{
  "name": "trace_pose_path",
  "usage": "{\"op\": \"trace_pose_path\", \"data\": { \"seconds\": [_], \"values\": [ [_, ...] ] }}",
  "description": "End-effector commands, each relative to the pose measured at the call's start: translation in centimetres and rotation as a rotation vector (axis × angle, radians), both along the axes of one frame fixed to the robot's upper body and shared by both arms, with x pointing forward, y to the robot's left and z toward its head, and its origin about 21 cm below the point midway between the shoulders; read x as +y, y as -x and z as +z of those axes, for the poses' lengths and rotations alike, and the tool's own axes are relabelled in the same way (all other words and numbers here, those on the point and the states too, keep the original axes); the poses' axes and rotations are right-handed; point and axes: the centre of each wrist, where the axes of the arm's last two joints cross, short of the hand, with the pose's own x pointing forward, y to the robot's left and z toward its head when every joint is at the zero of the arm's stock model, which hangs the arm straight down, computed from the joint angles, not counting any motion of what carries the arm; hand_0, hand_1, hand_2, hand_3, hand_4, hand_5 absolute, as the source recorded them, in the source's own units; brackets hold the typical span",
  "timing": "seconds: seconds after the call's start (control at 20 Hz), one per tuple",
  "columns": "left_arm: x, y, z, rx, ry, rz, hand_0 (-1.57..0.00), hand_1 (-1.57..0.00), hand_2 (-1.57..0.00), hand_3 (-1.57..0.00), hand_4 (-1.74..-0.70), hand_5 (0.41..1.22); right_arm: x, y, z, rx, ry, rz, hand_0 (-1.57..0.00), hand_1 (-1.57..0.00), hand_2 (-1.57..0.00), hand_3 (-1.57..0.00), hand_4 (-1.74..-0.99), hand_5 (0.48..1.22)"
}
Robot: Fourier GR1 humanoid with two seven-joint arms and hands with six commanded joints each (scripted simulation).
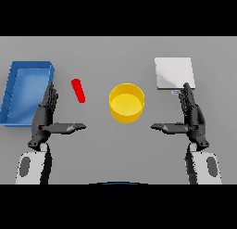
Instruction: Pick up the red beaker and tilt it to pour out 1 green nut into yellow bowl. Pick up the yellow bowl and place it on the metallic measuring scale.
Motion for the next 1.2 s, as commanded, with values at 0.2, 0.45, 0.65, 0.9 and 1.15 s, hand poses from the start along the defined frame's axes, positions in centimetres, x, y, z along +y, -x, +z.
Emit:
{"op": "trace_pose_path", "data": {
  "seconds": [0.2,0.45,0.65,0.9,1.15],
  "values": [
    [-0.4,0.2,0.0,-0.002,0.001,-0.002,0.0,0.0,0.0,0.0,-1.2,0.652,0.2,0.2,0.0,-0.002,-0.001,0.001,0.0,0.0,0.0,0.0,-1.245,0.681],
    [-0.6,2.6,1.5,-0.037,-0.164,-0.071,0.0,0.0,0.0,0.0,-1.22,0.654,0.4,2.8,1.0,-0.145,0.302,0.04,0.0,0.0,0.0,0.0,-1.235,0.679],
    [-1.1,2.5,1.7,-0.004,-0.189,-0.092,0.0,0.0,0.0,0.0,-1.23,0.662,0.6,3.1,1.4,-0.134,0.306,0.054,0.0,0.0,0.0,0.0,-1.245,0.681],
    [-2.0,0.2,1.0,0.024,-0.186,-0.135,0.0,0.0,0.0,0.0,-1.33,0.713,0.2,3.4,1.1,-0.138,0.258,0.076,0.0,0.0,0.0,0.0,-1.28,0.679],
    [-2.4,-2.8,0.1,0.054,-0.207,-0.129,0.0,0.0,0.0,0.0,-1.38,0.739,0.2,3.5,1.3,-0.143,0.242,0.065,0.0,0.0,0.0,0.0,-1.312,0.681]
  ]
}}
